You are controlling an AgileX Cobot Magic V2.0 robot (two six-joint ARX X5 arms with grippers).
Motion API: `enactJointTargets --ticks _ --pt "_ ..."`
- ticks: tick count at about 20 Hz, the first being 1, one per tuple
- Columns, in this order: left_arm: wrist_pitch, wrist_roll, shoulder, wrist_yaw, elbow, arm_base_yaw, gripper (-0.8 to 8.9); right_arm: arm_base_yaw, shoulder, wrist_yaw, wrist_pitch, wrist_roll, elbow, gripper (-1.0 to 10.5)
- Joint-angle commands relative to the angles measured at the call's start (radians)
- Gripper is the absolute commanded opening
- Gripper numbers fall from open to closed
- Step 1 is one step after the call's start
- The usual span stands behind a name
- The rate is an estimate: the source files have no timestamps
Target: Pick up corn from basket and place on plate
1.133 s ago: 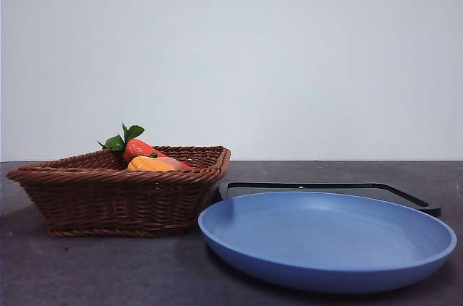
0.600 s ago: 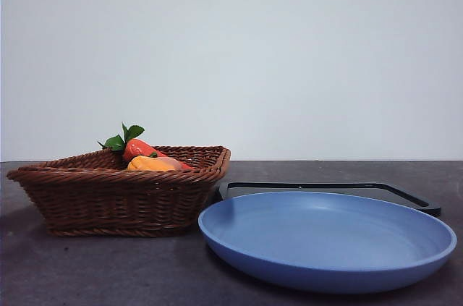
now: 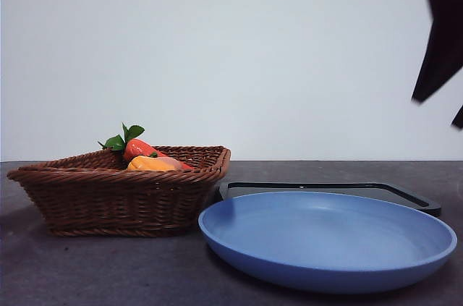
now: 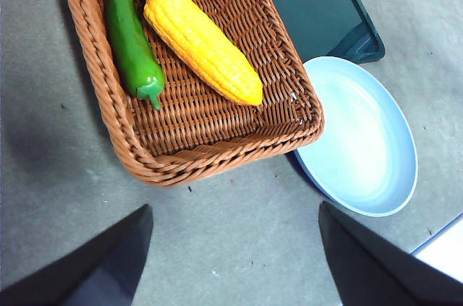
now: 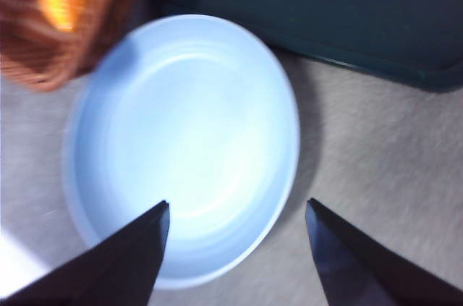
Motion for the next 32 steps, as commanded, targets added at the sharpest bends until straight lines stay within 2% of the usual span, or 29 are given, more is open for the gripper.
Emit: enactJointTargets --ticks 1,7,12,14,17,21,24,28,32 --pt "0.01 -0.002 0.006 0.006 0.016 -0.002 3.75 0.014 0.097 0.009 0.047 0.008 0.017 3.1" --pt "0.01 -0.002 0.006 0.006 0.016 -0.002 3.75 0.048 0.328 0.012 0.163 0.007 0.017 2.9" --pt "0.01 -0.002 0.006 0.006 0.016 -0.002 3.75 0.066 0.432 0.037 0.204 0.006 0.017 2.4" --pt "0.011 -0.002 0.006 0.006 0.016 -0.002 3.75 0.072 0.452 0.037 0.216 0.006 0.017 1.8" --pt "0.011 -0.006 0.006 0.006 0.016 -0.002 3.75 0.076 0.464 0.06 0.221 0.007 0.017 0.1" --pt "0.025 -0.032 0.006 0.006 0.016 -0.002 3.75 0.074 0.464 0.066 0.214 0.012 0.017 0.0" --pt "0.065 -0.083 0.017 0.005 0.016 -0.013 3.75 0.068 0.445 0.128 0.153 0.01 0.018 0.0" --pt "0.175 -0.172 0.072 -0.015 0.016 -0.09 3.75 0.042 0.323 0.141 0.087 0.011 0.018 0.0" --pt "0.318 -0.282 0.179 -0.106 0.017 -0.198 3.75 0.005 0.131 0.142 0.005 0.011 0.018 0.0"
